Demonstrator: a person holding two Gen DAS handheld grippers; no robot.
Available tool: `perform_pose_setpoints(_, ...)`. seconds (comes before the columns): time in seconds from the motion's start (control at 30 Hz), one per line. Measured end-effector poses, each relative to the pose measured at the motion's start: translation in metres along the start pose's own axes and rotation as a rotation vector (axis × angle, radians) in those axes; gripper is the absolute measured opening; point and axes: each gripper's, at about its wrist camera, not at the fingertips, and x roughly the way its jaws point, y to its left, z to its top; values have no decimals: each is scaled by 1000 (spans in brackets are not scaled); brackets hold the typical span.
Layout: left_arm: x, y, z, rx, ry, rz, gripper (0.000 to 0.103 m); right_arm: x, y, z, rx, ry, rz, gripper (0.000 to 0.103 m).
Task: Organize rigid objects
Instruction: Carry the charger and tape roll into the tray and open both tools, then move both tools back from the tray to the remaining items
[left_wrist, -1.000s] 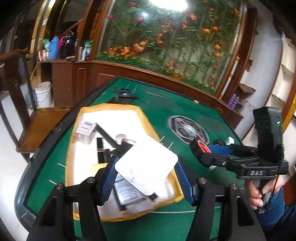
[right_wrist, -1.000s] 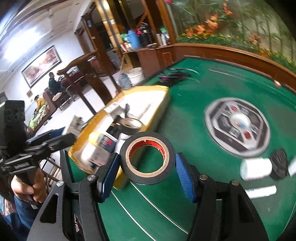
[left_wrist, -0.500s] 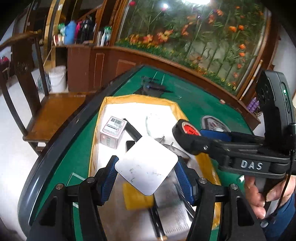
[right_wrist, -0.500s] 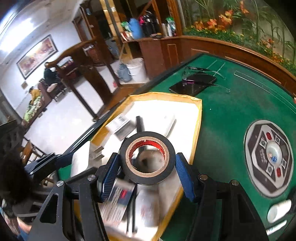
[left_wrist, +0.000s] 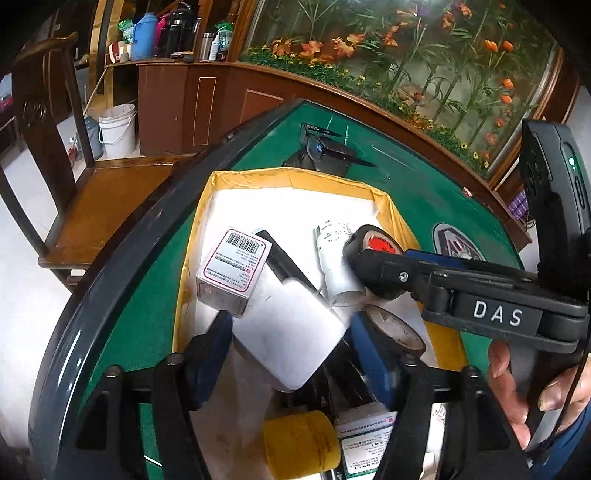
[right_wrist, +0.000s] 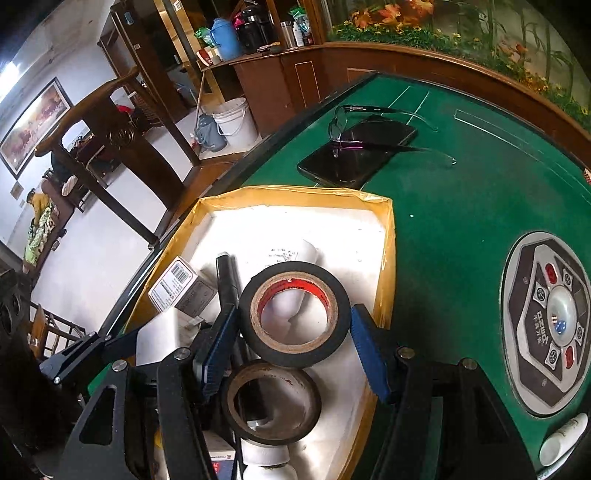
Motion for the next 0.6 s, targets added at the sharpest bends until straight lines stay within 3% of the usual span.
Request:
perform_pose_setpoints(0.2,-26,-5,-11,-19,-63,-26,82,-26,-2,-8,-15,-44,27,66)
perform_pose_setpoints(0.33,-52,-25,-31,4,-122,-94,84,-66,-16,-33,-22,-118,83,66)
perform_pose_setpoints(0.47,-69,-69,-48,113,-147,-158,86,-109,-47,-83,-58,-197,97,67)
perform_pose_setpoints(0.6,-66,-128,-54,255,-109,-218,86,-147,-98,-125,-31,-280,11,67)
